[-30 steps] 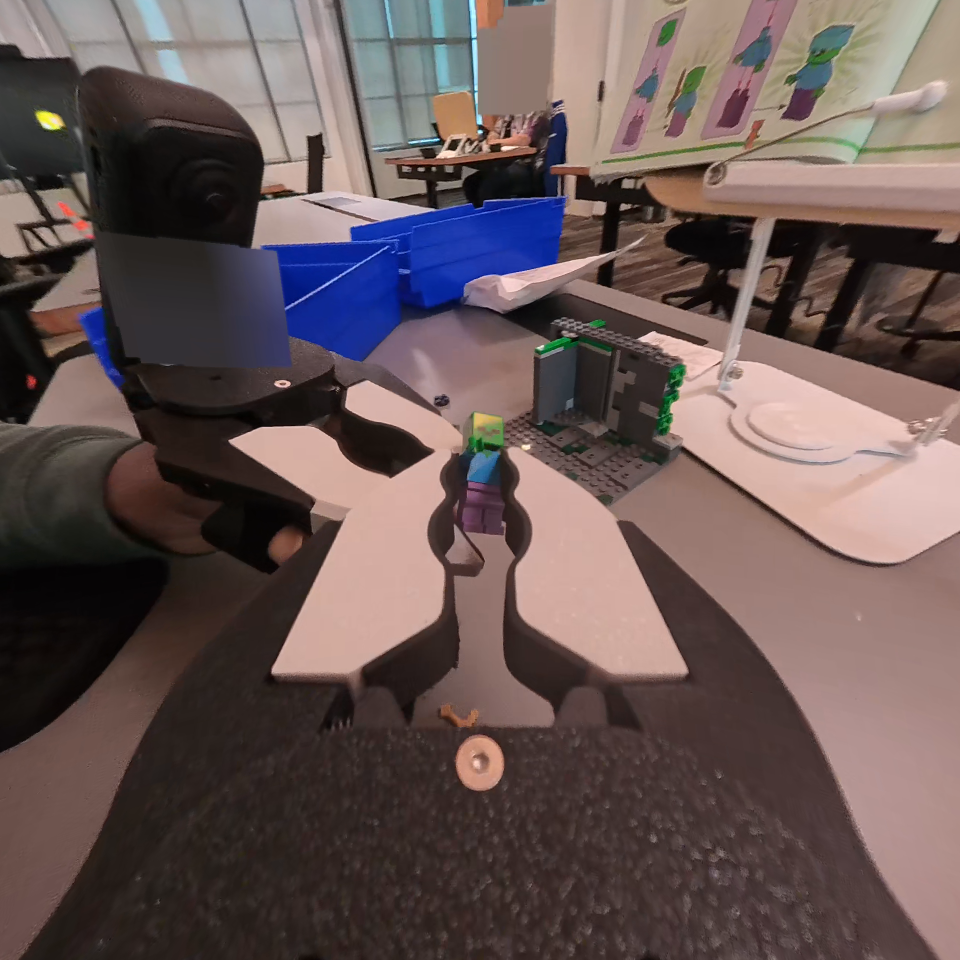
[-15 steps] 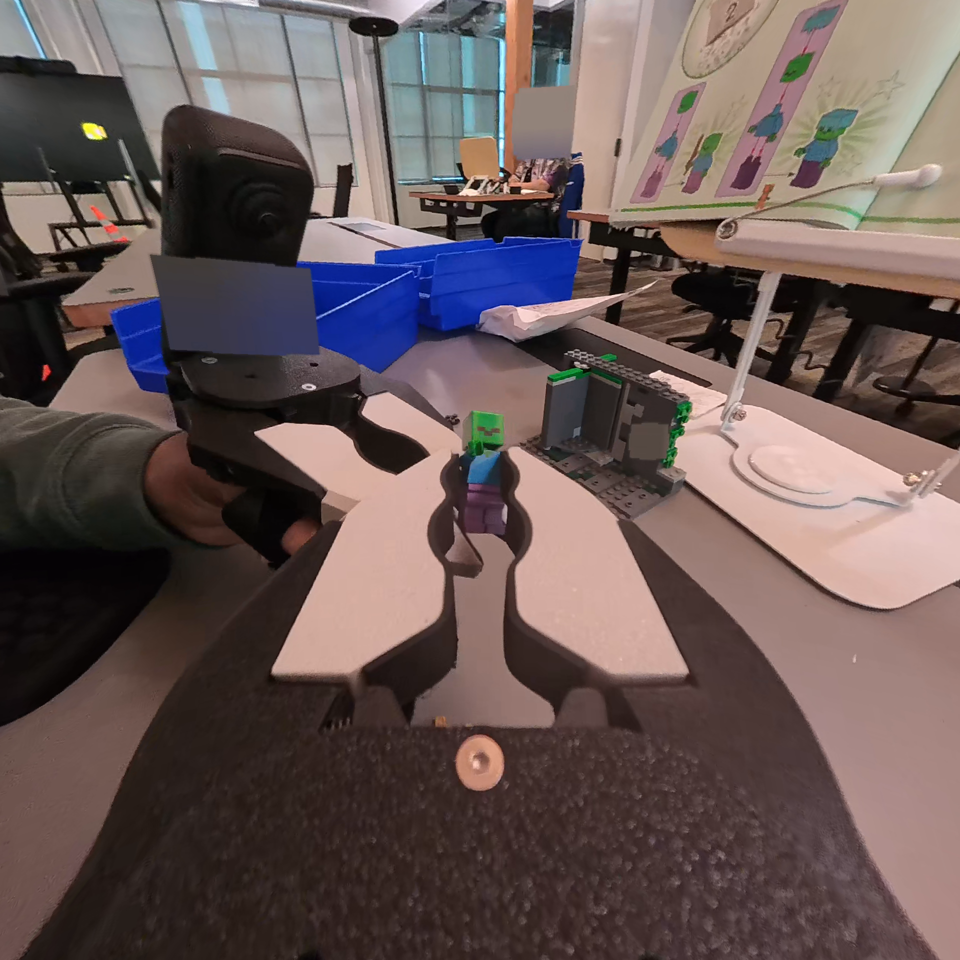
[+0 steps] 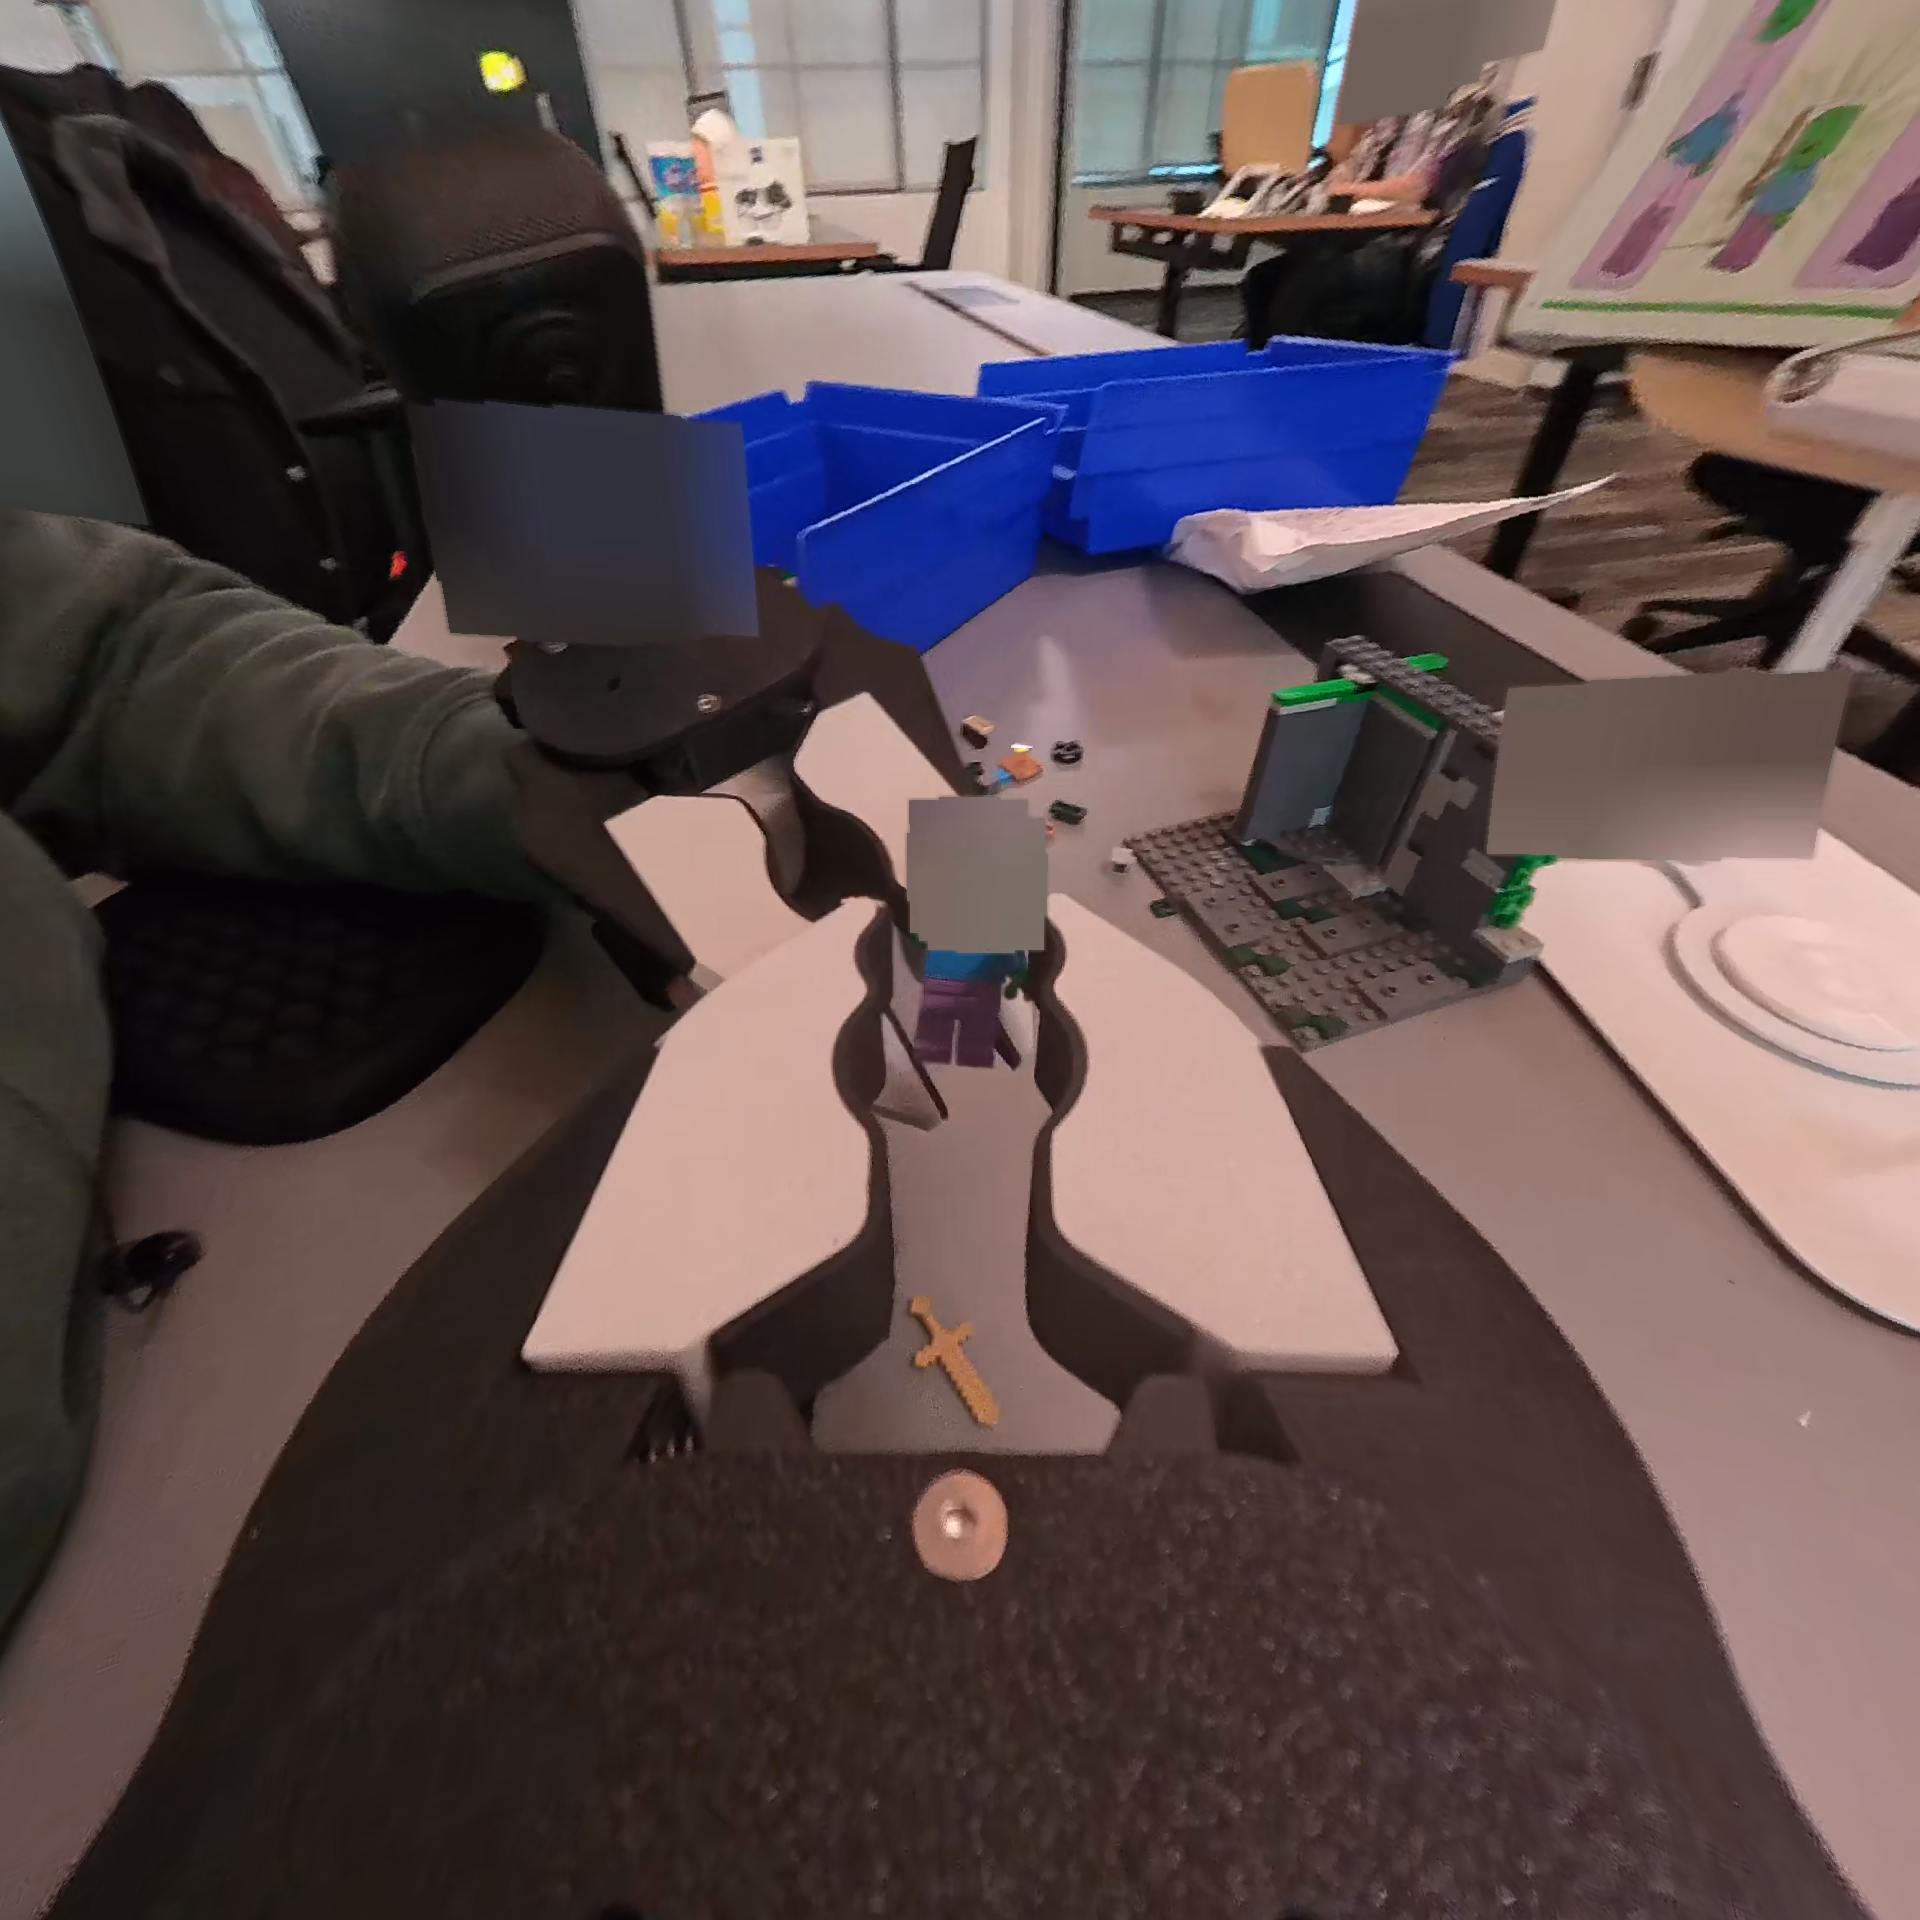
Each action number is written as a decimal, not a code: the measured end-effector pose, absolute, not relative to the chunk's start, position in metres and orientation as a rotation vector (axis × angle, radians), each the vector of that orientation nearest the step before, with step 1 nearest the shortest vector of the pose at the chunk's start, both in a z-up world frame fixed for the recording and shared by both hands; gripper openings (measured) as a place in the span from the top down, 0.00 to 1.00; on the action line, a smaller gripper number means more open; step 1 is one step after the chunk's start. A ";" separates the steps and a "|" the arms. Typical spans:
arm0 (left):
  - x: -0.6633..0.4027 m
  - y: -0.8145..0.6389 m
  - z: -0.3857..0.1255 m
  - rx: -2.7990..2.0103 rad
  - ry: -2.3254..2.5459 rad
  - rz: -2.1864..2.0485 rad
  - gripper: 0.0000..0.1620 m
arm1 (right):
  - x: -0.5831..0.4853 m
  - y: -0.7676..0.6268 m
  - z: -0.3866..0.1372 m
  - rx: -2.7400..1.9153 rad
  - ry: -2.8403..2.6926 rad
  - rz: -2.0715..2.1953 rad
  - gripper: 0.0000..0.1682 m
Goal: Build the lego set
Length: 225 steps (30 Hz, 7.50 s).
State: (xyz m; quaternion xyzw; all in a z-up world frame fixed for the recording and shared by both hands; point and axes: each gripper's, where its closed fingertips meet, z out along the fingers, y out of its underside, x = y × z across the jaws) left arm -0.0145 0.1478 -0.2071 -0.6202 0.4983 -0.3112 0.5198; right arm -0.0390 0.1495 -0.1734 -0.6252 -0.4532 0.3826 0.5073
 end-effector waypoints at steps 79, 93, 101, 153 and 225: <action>-0.019 0.145 -0.226 -1.527 1.288 -0.836 0.80 | -0.027 0.155 -0.190 -1.329 -1.431 0.759 0.93; -0.026 0.166 -0.257 -1.697 1.274 -0.710 0.84 | -0.007 0.207 -0.263 -1.569 -1.452 0.694 0.93; -0.026 0.167 -0.263 -1.728 1.285 -0.682 0.85 | -0.009 0.202 -0.266 -1.606 -1.462 0.766 0.93; -0.002 0.157 -0.253 -1.586 1.372 -0.731 0.93 | -0.017 0.157 -0.209 -1.401 -1.389 1.269 0.93; -0.005 0.157 -0.232 -1.606 1.227 -0.864 0.86 | -0.017 0.159 -0.191 -1.339 -1.296 1.288 0.93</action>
